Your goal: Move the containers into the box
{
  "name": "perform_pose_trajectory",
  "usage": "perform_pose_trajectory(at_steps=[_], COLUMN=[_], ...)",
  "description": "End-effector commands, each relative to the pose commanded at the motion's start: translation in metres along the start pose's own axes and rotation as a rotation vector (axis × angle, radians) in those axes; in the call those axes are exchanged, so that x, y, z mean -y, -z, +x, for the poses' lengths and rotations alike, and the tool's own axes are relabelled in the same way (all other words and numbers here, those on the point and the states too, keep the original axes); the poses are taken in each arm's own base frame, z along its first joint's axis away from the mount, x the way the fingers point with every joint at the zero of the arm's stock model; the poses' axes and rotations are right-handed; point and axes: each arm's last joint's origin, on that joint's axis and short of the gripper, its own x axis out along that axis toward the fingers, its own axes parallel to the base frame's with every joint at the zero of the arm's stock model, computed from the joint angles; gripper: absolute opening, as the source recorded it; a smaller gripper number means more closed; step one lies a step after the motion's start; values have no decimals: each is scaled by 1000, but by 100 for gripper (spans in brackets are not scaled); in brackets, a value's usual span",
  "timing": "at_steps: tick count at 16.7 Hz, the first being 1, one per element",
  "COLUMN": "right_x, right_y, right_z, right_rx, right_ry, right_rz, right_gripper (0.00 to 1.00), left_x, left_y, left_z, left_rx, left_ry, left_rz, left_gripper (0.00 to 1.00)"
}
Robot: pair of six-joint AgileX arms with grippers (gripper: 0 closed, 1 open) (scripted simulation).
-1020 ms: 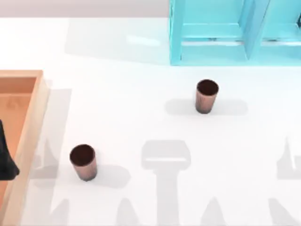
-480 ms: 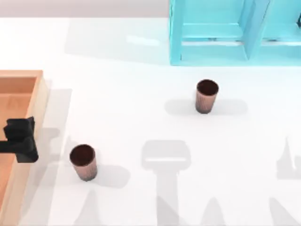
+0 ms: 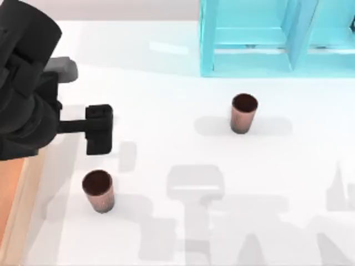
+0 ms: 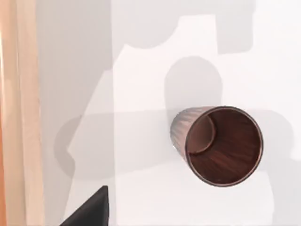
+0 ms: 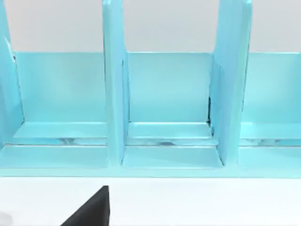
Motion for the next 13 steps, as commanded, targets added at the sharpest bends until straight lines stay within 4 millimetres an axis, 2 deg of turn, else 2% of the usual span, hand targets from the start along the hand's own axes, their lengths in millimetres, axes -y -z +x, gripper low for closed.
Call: perform_pose_trajectory(at_steps=[3,7,13], right_x=[0,0,0], right_y=[0,0,0], right_z=[0,0,0], right_rx=[0,0,0], right_ry=[0,0,0], right_rz=[0,0,0], right_gripper=[100,100,100], left_x=[30,58,61], left_y=[-23,-38,-41], left_z=[17,36,38], left_rx=[-170,-302,-320], left_ry=[-61,-127,-138], left_rz=[-1,1,-2], left_gripper=[100,100,100])
